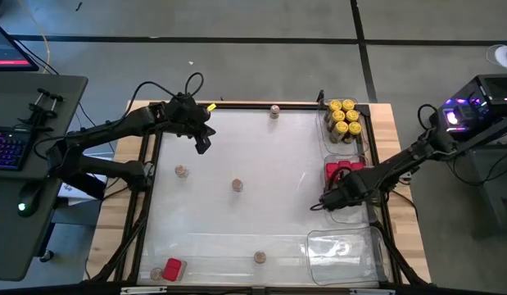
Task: Sort spices by type
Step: Put the red seasoning can into the middle transparent bin, then adjust the red seasoning can in the middle transparent bin
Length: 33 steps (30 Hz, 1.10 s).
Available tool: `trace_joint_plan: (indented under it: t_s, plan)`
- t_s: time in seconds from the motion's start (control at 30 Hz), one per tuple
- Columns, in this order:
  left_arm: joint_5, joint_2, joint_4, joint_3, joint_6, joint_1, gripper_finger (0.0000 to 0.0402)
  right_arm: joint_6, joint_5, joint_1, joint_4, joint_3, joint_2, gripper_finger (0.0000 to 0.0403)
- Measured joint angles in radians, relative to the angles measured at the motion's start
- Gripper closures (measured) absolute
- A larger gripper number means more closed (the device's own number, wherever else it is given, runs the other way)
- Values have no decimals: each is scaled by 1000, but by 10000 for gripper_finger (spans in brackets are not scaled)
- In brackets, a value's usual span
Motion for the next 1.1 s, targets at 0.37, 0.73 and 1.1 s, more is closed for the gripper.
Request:
trace_joint_plan:
  t_s: [0.37, 0.73, 1.1]
  plan:
    - [0, 0, 1, 0, 8, 0, 402, 37, 35, 0, -9, 1, -2, 403]
    - [0, 0, 9, 0, 7, 0, 401, -157, -187, 2, -67, 10, -2, 403]
    - [0, 0, -7, 0, 4, 0, 401, -126, -135, -28, -86, -65, -2, 403]
